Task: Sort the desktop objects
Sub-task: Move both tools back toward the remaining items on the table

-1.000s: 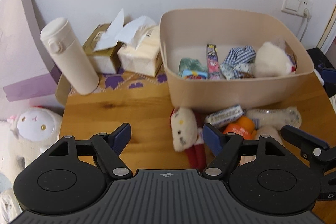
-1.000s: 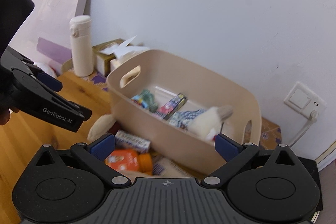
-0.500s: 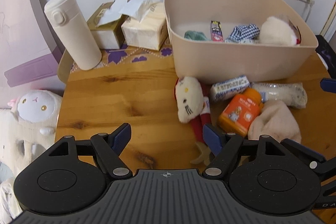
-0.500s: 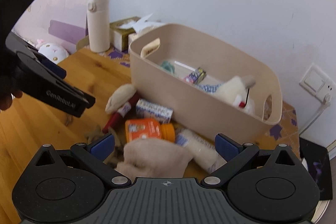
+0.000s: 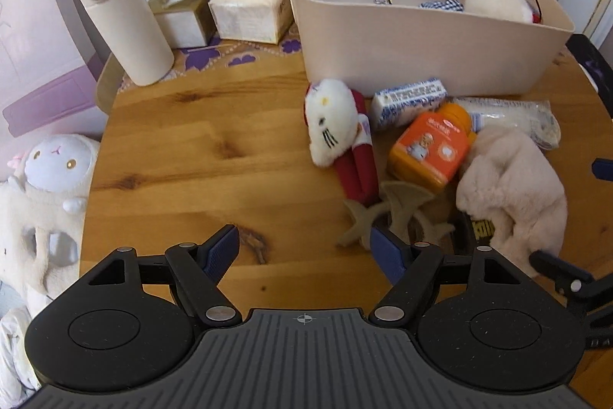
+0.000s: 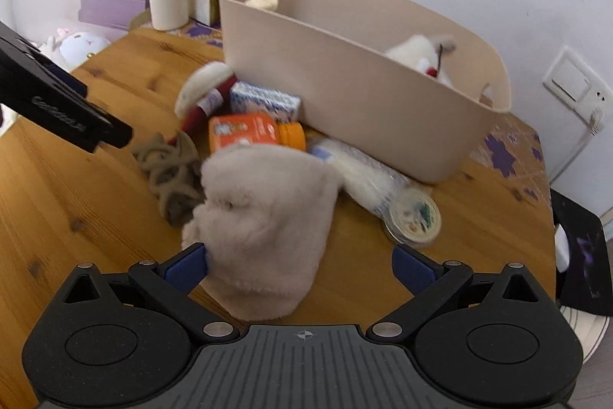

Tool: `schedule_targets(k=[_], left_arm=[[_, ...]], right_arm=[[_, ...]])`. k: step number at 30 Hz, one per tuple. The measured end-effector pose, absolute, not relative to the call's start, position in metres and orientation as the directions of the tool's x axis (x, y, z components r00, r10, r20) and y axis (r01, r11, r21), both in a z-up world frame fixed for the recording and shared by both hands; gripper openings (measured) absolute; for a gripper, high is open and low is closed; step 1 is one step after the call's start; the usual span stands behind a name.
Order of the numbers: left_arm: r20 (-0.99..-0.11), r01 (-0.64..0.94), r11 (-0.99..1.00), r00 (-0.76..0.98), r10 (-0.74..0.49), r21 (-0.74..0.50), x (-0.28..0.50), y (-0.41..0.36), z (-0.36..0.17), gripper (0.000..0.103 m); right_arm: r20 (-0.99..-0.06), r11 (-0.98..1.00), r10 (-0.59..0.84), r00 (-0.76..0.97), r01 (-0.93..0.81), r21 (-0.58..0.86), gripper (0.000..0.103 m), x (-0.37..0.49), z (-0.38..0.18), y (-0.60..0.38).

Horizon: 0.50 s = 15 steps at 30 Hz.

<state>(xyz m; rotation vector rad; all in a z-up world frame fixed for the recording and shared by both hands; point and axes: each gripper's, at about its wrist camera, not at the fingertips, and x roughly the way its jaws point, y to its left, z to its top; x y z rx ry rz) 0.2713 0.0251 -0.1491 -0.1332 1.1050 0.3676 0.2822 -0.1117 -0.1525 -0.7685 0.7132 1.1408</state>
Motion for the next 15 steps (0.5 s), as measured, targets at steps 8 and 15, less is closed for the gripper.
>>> schedule_targets(k=[8, 15], left_arm=[[-0.9, -0.3, 0.953, 0.407, 0.157, 0.03, 0.272, 0.009, -0.154, 0.077], [-0.902, -0.26, 0.965, 0.411, 0.133, 0.024, 0.278, -0.006, -0.16, 0.08]], right_arm=[[-0.819, 0.254, 0.489, 0.302, -0.947, -0.197, 0.103, 0.299, -0.157, -0.117], [-0.819, 0.307, 0.448, 0.358, -0.922, -0.235, 0.103, 0.322, -0.161, -0.13]])
